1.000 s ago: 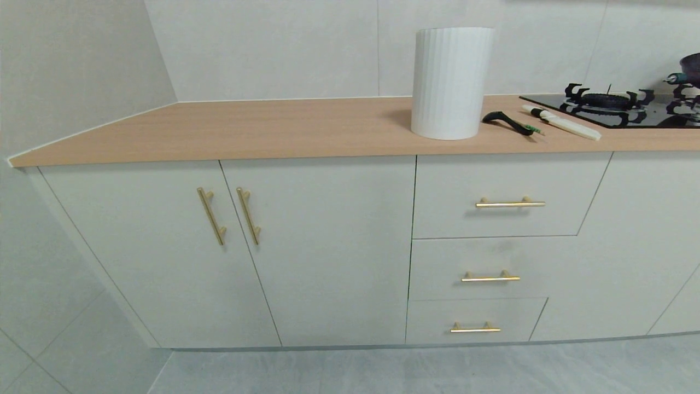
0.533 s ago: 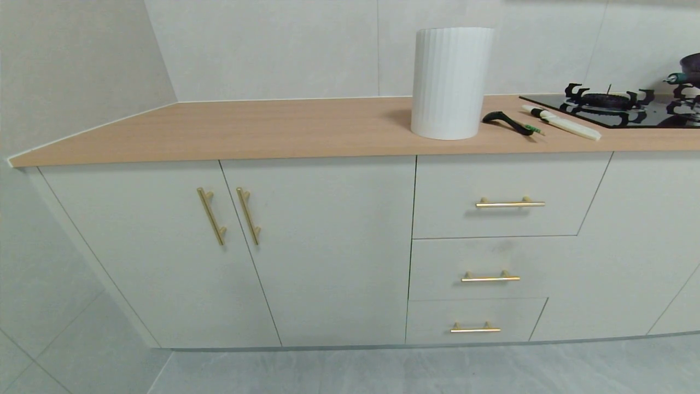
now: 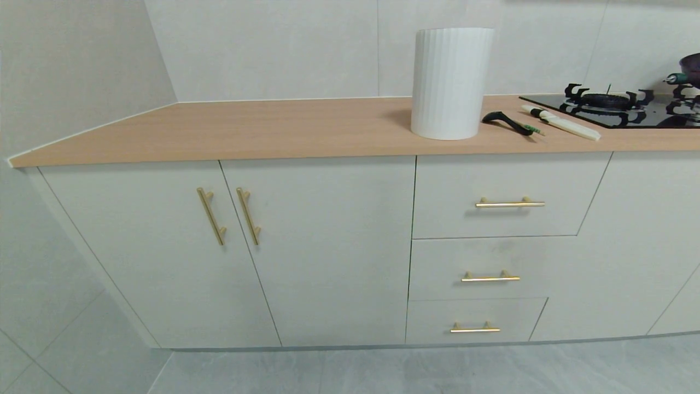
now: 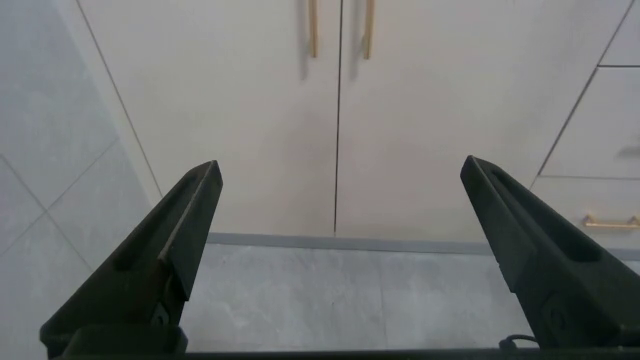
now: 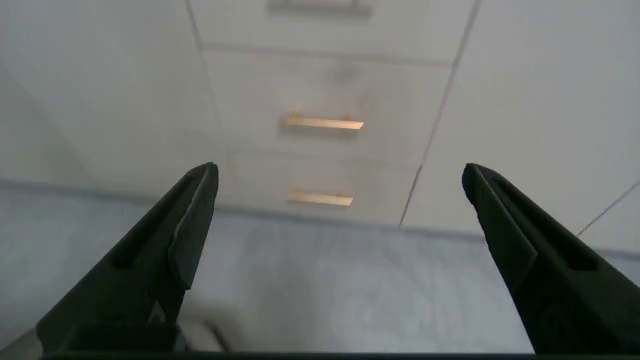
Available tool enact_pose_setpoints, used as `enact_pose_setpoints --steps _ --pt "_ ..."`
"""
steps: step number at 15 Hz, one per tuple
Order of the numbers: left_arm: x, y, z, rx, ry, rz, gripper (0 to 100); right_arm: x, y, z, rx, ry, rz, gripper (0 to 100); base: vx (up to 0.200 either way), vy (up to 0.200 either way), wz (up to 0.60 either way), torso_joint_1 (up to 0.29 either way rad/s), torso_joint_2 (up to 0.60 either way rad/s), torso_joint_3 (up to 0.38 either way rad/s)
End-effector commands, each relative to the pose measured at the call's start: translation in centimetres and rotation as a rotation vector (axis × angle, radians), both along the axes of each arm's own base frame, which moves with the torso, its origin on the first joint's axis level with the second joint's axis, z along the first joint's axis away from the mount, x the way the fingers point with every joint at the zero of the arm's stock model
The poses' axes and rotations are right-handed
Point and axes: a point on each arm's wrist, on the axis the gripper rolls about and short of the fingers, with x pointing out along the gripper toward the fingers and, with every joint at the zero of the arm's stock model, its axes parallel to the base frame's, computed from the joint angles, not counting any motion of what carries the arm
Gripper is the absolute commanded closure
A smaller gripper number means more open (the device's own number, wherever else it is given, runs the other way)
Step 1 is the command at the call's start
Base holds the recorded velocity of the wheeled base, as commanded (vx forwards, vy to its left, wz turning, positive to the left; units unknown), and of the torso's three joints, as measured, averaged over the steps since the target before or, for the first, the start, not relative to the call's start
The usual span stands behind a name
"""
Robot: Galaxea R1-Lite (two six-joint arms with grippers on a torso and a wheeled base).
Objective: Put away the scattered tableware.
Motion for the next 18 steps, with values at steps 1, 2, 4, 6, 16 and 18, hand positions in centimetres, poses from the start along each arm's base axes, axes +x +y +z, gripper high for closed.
enact_pose_setpoints --steps 1,2,4,6,16,18 --pt "0.0 0.0 0.0 0.000 0.000 0.000 0 9.1 0.4 2.0 0.015 0.320 0.065 0 0.000 0.000 0.00 0.000 0.00 0.000" --pt "0.0 0.0 0.0 0.000 0.000 0.000 0 10.6 0.4 1.5 0.017 0.365 0.058 0 0.000 0.000 0.00 0.000 0.00 0.000" --pt "0.0 0.0 0.0 0.000 0.000 0.000 0 13.7 0.3 0.0 0.020 0.444 0.047 0 0.000 0.000 0.00 0.000 0.00 0.000" --pt "0.0 0.0 0.0 0.000 0.000 0.000 0 16.0 -0.1 -1.1 0.026 0.488 0.025 0 0.000 0.000 0.00 0.000 0.00 0.000" --pt "0.0 0.0 0.0 0.000 0.000 0.000 0 28.4 -0.7 -9.6 0.022 0.391 0.008 0 0.000 0.000 0.00 0.000 0.00 0.000" --pt "0.0 0.0 0.0 0.000 0.000 0.000 0 30.9 0.3 -10.7 0.013 0.382 0.034 0 0.000 0.000 0.00 0.000 0.00 0.000"
